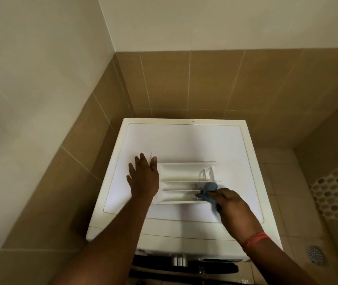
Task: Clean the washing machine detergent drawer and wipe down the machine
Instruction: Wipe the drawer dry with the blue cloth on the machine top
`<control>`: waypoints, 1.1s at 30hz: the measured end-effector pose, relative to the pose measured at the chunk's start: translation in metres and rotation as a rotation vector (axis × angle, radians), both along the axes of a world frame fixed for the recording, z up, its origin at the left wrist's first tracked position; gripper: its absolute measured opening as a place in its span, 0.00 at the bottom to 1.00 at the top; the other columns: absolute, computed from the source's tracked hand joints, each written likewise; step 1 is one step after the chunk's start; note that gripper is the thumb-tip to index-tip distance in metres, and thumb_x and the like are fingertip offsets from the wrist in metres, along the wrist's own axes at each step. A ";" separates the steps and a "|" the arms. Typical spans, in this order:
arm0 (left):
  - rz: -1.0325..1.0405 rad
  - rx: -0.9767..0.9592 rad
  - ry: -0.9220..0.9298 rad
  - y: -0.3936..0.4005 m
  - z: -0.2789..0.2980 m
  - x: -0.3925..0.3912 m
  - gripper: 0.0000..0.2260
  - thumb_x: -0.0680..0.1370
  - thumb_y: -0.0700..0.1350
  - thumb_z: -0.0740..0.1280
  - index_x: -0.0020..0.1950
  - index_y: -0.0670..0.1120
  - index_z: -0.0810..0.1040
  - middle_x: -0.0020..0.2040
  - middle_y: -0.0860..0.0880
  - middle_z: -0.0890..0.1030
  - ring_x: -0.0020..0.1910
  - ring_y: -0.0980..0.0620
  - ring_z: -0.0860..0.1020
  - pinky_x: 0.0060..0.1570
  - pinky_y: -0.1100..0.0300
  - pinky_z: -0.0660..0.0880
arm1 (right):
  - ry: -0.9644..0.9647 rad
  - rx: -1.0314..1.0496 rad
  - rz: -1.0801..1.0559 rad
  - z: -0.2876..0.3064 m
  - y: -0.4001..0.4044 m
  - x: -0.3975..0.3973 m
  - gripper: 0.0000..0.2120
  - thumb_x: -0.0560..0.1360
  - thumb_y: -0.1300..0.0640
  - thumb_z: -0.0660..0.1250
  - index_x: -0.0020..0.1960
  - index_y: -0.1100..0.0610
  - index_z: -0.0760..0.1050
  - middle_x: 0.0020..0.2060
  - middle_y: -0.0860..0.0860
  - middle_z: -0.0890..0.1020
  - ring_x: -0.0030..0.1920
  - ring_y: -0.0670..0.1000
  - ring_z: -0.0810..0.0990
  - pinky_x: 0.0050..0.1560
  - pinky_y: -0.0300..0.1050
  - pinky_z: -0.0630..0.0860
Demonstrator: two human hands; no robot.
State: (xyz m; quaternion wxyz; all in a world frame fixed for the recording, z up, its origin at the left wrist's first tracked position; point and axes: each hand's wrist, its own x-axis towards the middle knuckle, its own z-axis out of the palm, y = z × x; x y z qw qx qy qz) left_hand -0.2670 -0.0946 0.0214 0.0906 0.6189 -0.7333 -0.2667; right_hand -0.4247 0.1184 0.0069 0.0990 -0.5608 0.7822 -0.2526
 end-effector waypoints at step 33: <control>-0.077 0.147 0.279 -0.007 -0.006 0.007 0.30 0.82 0.60 0.45 0.79 0.44 0.55 0.78 0.43 0.62 0.77 0.37 0.57 0.75 0.41 0.56 | 0.237 0.533 -0.275 0.023 -0.085 0.074 0.19 0.75 0.63 0.58 0.65 0.58 0.73 0.64 0.56 0.75 0.69 0.59 0.67 0.64 0.52 0.73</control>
